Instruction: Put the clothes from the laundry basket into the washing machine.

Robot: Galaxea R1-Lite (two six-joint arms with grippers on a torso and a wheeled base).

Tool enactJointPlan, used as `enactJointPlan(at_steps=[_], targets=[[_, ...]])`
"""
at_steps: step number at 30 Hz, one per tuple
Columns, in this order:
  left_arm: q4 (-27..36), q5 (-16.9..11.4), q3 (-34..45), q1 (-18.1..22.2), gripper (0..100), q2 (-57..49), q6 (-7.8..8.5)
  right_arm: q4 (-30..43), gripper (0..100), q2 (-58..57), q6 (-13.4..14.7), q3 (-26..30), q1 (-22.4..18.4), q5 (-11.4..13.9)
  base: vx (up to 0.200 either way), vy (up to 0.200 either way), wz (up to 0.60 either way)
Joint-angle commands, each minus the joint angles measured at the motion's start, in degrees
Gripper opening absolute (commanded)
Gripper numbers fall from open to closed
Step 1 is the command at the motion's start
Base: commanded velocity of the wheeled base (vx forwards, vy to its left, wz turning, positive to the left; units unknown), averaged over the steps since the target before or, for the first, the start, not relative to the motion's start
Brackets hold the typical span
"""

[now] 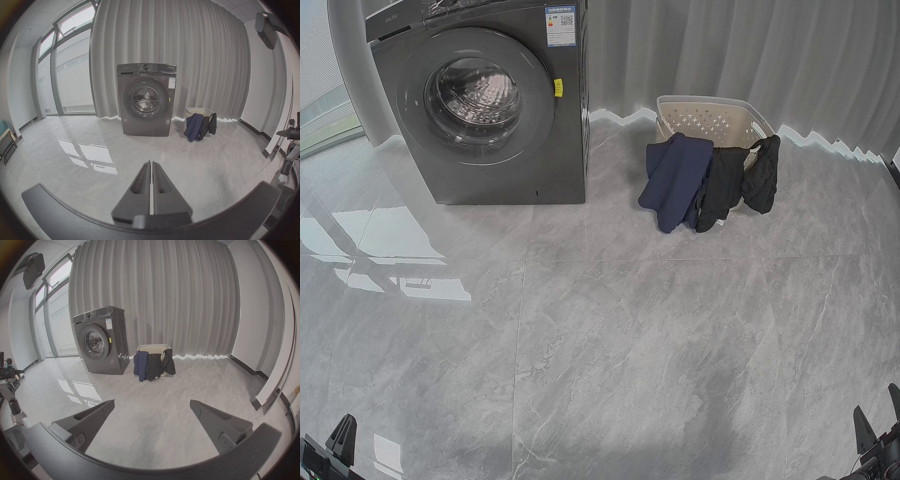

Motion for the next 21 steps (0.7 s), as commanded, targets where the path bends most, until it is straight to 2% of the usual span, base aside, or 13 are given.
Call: enactJointPlan(at_steps=[1,9,14,21], targets=[[-0.04,0.02,0.92,-0.02,0,-0.66,-0.06,-0.01,100,-0.59,-0.01,1.01,0.00,0.04,0.000,0.000,0.00],[-0.04,0.02,0.92,-0.02,0,-0.66,0.12,-0.01,100,-0.59,-0.01,1.01,0.00,0.04,0.000,0.000,0.00],[-0.04,0.28,0.92,-0.02,0,-0.66,-0.50,-0.01,100,-0.59,-0.01,1.01,0.00,0.04,0.000,0.000,0.00],[-0.04,0.28,0.92,-0.02,0,-0.66,-0.32,-0.01,100,-0.59,-0.01,1.01,0.00,0.04,0.200,0.000,0.00]])
